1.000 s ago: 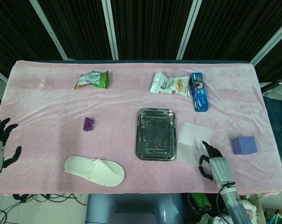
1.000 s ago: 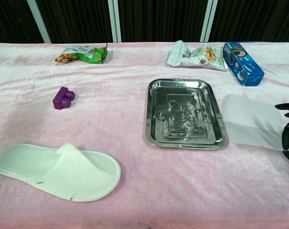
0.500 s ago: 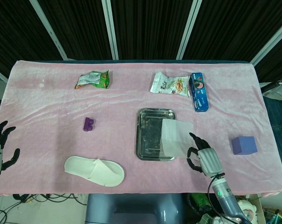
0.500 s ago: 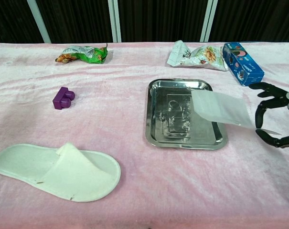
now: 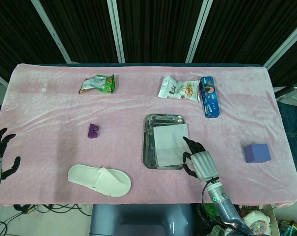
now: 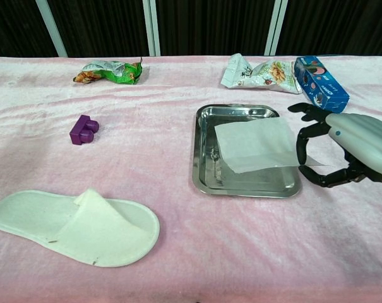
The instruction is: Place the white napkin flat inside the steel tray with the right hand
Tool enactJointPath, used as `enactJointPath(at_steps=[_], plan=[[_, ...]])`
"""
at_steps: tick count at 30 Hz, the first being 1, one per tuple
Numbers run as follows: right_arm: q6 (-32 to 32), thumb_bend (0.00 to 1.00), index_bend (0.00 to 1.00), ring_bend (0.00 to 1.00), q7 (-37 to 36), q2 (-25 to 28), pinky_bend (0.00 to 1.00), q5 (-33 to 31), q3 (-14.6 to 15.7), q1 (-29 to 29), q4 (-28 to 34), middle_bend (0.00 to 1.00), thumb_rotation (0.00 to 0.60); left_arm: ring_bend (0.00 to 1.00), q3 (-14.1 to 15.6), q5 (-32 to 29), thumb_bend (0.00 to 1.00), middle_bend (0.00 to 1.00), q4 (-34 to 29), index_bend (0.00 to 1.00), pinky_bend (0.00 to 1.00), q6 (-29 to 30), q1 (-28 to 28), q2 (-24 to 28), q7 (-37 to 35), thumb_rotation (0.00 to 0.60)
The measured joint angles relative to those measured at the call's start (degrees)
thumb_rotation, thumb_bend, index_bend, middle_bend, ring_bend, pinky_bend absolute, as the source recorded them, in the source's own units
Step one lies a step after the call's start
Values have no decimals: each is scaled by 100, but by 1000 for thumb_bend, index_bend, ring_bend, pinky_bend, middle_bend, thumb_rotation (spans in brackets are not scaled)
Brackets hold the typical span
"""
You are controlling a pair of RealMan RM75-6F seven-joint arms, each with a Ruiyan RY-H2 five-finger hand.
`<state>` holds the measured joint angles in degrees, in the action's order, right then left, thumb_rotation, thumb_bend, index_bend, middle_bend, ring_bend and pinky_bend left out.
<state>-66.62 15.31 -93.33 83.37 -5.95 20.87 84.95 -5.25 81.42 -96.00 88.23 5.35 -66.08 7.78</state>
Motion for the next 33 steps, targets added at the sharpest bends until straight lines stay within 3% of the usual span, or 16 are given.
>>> enactJointPath(at_steps=[10,18,33], plan=[[348,470,686,128,1478,-336,180,-1281,-298,270,549,51,600,0,7,23,377,60,23,194,7,-29,-1,4,31,600],[456,470,686,128,2208,-561,180,-2101,-491,568,754,51,600,0,9,29,377,60,63,194,8,-42,-6,4,42,600],[492,470,686,128,2283,-582,180,-2461,-499,924,499,51,600,0,6,24,377,60,48,194,8,-73,-11,13,51,600]])
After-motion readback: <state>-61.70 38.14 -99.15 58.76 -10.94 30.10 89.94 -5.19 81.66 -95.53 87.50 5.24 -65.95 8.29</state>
